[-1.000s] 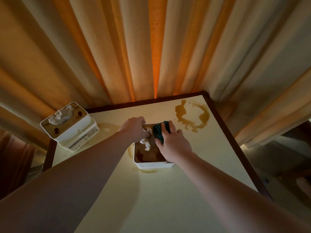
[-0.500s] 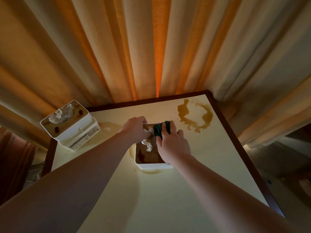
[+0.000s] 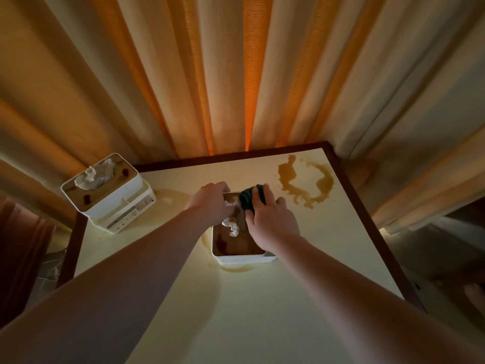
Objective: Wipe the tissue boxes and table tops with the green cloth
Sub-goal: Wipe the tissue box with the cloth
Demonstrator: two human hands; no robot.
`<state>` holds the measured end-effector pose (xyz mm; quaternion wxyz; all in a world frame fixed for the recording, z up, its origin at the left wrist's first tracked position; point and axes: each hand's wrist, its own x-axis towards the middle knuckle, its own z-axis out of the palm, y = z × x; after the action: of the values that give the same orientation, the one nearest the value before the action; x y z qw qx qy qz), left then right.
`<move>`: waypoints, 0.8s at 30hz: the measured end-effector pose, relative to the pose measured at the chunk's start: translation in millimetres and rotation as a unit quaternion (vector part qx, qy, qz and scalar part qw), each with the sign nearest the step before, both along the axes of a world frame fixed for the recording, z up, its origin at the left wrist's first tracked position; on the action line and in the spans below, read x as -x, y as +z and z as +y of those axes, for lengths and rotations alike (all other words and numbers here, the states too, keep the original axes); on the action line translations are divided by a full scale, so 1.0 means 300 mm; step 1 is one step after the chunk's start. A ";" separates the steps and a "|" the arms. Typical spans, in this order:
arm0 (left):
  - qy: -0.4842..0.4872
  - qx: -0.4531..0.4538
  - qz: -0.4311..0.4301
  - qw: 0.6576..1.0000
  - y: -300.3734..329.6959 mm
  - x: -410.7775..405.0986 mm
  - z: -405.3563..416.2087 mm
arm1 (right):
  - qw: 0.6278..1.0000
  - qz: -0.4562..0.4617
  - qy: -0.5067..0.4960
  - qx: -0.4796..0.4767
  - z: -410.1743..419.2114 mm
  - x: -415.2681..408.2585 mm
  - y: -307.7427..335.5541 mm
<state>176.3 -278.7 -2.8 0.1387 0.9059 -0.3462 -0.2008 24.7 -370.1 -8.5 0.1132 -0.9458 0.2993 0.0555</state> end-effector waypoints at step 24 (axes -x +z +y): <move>0.007 0.008 0.016 1.000 -0.037 -0.017 -0.004 | 0.999 0.031 0.026 -0.031 0.169 0.251 0.035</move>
<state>181.3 -280.0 -14.1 0.1528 0.9037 -0.3396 -0.2115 -50.7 -319.5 1.8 0.1316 -0.9472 0.2759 0.0968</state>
